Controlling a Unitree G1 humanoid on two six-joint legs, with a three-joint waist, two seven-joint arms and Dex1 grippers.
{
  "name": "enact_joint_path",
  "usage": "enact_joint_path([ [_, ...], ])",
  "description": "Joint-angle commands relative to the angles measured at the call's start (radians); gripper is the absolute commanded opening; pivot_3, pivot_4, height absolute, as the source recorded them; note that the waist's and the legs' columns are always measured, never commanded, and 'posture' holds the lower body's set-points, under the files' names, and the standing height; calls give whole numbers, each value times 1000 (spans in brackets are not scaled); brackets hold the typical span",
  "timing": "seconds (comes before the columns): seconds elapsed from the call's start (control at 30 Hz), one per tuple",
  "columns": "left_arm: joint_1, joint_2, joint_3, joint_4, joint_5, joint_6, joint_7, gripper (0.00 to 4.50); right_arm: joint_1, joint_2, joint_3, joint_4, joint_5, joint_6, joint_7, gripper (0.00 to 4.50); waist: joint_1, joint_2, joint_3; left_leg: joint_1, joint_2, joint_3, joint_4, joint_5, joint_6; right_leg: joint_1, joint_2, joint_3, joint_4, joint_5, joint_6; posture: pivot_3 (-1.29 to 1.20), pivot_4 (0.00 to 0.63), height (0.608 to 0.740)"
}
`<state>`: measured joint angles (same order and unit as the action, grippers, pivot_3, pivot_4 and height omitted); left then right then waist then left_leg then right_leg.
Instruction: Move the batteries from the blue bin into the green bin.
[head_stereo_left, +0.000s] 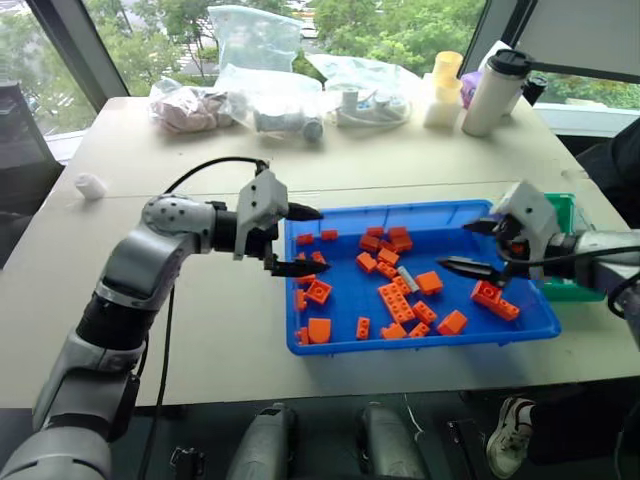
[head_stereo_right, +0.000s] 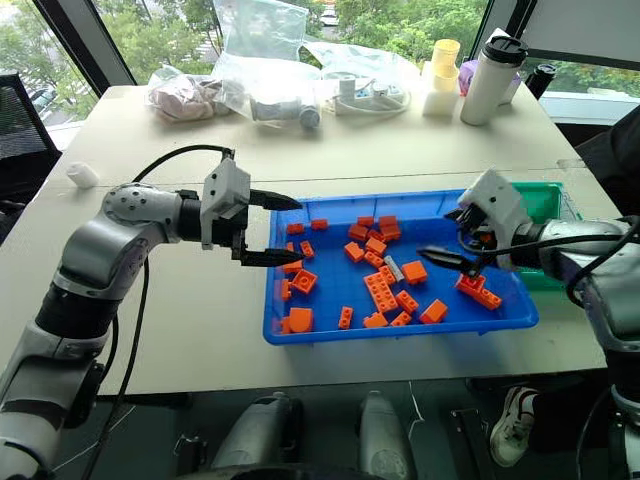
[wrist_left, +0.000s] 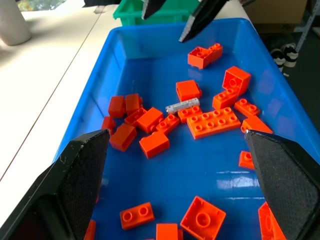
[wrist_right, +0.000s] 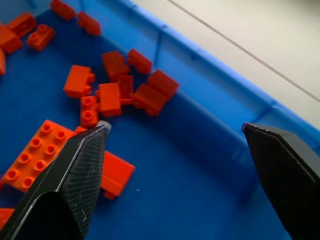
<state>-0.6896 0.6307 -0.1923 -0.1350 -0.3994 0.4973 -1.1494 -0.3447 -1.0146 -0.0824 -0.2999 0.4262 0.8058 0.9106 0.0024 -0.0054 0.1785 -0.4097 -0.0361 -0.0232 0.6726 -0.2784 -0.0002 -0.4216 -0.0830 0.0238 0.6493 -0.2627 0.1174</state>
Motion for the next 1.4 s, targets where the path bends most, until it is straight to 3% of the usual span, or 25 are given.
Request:
enact_joint_path([
  [0.03, -6, 11, 19, -48, -2, 6, 8, 4500, -52, -41, 61, 30, -62, -107, 69, 4451, 2, 0, 0, 0, 0, 0, 2, 0, 1, 0, 0, 0, 0, 0, 0, 0, 150, 740],
  [0.23, 3, 15, 28, -71, -2, 20, 30, 4500, -100, -50, 199, 111, -143, -215, 193, 4451, 2, 0, 0, 0, 1, -1, 5, -1, 2, 1, 1, -1, 0, 0, 0, 0, 150, 740],
  [0.4, 20, 20, 38, -97, -12, 34, 52, 4500, -120, -22, 230, 192, -154, -242, 247, 4451, 4, 0, 0, -1, 1, 0, 6, -2, 2, 2, 1, -1, 0, 0, 0, 0, 150, 740],
  [0.7, 27, 6, 34, -115, -14, 49, 85, 4500, -186, 54, 310, 348, -254, -325, 262, 4451, 3, 0, 0, -1, 1, 0, 6, -2, 2, 2, 1, -1, 0, 0, 0, 0, 150, 740],
  [0.9, 19, 8, 37, -112, -14, 53, 84, 4500, -187, 53, 314, 350, -289, -344, 283, 1746, 7, 0, 0, -1, 1, -1, 7, -2, 2, 2, 0, -1, 1, 0, 0, 0, 150, 740],
  [1.17, 12, 3, 31, -103, -8, 51, 81, 4500, -183, 19, 257, 353, -323, -357, 237, 1746, 7, 0, 0, -1, 1, -1, 7, -2, 2, 2, 0, -1, 1, 0, 0, 0, 150, 740],
  [1.4, 3, -8, 25, -85, -2, 40, 79, 4500, -249, 22, 205, 518, -422, -420, 72, 1746, 6, 0, 0, -1, 1, 0, 7, -2, 2, 2, 0, -1, 0, 0, 0, 0, 150, 740],
])
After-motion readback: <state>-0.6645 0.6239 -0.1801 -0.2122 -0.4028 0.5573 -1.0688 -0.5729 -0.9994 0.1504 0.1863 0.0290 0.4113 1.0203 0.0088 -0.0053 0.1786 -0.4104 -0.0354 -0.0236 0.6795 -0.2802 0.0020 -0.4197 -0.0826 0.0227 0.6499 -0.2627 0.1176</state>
